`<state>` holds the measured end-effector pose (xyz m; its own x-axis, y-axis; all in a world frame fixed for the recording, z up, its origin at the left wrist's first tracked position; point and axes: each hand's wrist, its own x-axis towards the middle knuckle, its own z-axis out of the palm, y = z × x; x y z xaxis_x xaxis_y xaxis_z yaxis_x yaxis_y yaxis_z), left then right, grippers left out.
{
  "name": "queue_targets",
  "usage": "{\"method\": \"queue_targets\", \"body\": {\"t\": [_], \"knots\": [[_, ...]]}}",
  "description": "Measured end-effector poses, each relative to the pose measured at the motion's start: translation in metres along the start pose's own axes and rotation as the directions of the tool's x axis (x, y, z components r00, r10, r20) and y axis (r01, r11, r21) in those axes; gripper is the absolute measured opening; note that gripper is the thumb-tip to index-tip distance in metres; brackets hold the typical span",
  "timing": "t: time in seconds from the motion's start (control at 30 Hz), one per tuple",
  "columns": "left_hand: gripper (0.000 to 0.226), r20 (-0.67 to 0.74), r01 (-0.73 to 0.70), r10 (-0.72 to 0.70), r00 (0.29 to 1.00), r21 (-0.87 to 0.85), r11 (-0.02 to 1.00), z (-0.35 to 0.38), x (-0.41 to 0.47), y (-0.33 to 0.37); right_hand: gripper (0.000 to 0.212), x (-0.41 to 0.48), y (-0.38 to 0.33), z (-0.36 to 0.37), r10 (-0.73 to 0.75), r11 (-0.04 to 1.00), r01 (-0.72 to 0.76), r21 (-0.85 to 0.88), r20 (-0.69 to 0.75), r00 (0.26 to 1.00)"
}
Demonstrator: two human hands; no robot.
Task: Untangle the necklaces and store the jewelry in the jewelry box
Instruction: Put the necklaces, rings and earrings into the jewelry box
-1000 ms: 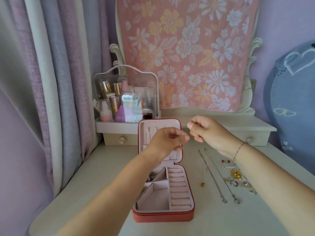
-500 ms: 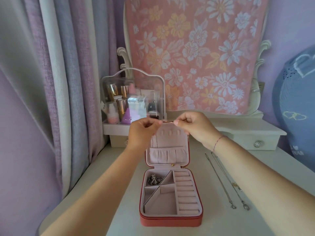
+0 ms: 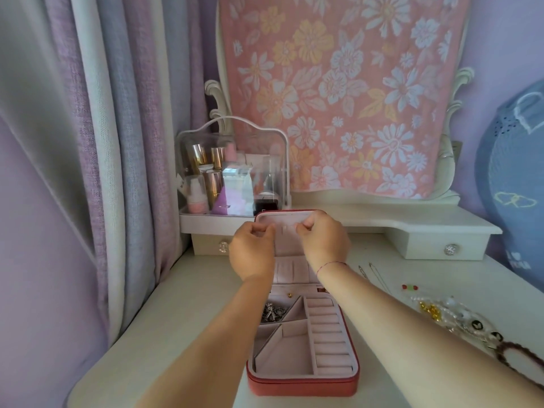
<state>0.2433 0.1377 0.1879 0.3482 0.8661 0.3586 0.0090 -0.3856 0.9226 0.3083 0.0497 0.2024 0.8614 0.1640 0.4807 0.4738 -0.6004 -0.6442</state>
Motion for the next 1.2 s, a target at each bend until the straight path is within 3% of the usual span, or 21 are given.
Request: {"method": "queue_targets", "body": {"t": [0.27,0.7,1.03,1.2], "knots": [[0.011,-0.065,0.054,-0.044,0.997,0.154,0.987,0.007,-0.002,0.007,0.020,0.000,-0.011,0.010,-0.012,0.989,0.003,-0.148,-0.061,0.998],[0.016,-0.097,0.023,-0.005,0.995,0.184,0.983,0.012,0.004,0.000,0.027,-0.002,-0.005,0.011,-0.087,0.966,0.072,-0.248,-0.048,0.995],[0.007,-0.042,-0.084,0.099,0.994,0.266,0.960,0.009,0.000,0.001,0.021,-0.012,-0.004,0.011,-0.142,0.945,0.133,-0.298,-0.010,0.990],[0.014,-0.022,-0.109,0.119,0.993,0.262,0.959,0.000,-0.013,-0.009,0.021,-0.026,0.007,0.005,-0.138,0.951,0.139,-0.278,0.025,0.990]]}}
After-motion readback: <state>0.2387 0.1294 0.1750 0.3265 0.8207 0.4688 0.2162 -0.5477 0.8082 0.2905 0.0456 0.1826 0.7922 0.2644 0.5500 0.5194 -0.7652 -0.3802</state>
